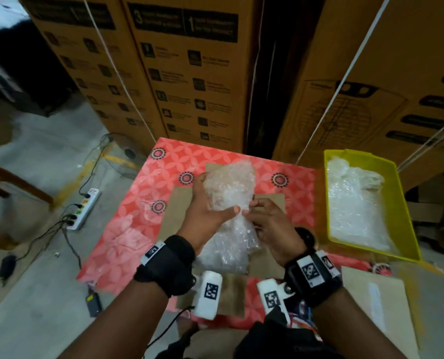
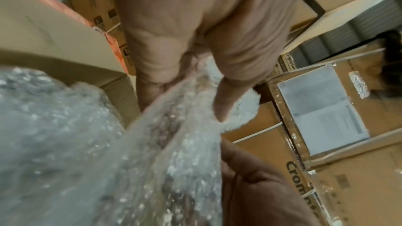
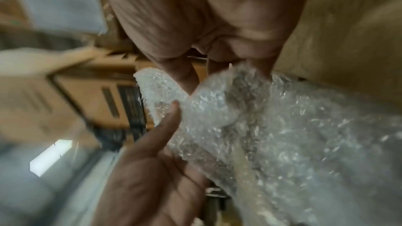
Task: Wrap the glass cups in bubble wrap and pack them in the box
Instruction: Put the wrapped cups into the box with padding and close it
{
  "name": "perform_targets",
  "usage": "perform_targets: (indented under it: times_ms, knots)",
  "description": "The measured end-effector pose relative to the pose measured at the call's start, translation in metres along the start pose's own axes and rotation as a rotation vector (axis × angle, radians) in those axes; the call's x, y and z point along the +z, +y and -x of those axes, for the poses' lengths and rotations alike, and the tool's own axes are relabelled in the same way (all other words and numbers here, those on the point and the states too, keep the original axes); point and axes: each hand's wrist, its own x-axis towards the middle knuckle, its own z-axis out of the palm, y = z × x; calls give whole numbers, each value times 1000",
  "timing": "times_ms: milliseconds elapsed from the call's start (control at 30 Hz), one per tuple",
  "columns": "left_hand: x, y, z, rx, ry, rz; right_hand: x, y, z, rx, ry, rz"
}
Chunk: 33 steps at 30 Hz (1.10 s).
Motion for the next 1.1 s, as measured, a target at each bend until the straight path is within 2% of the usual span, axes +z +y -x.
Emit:
perform_targets:
  times_ms: [67,133,333,400,467,567,633,733,800,867,967,1100]
  knots:
    - [-12,-9,-1,67,69,-85,7,10,-3,-101,66,206]
    - [-24,-14,-3,92,92,-155,12,10,0,-162,62,319]
    - [-43,-19,-8,117,30,-319,36,18,1,-241,-96,439]
    - [-47,-19,-8,133,30,-347,44,33,-7,-217,-62,410]
    - [-53,-19,-7,106,16,-371,50,45,-16,-188,53,413]
    - [-60,-24,-5,72,20,-484,60,58,-30,-139,181,541]
    - [-63,-30,-5,76,17,-558,66,62,-39,-134,186,653]
    - [-64,-33,-3,72,8,-660,71,66,-45,-204,168,853]
    - [-65,-35,-2,98,18,-641,71,69,-48,-222,146,909]
    - [-67,-37,-2,119,62,-500,71,69,-46,-194,118,783]
    - [-69,-38,-3,71,141,-216,69,65,-38,-130,124,387]
    - [-67,-32,-7,30,162,-23,67,54,-22,-88,19,190]
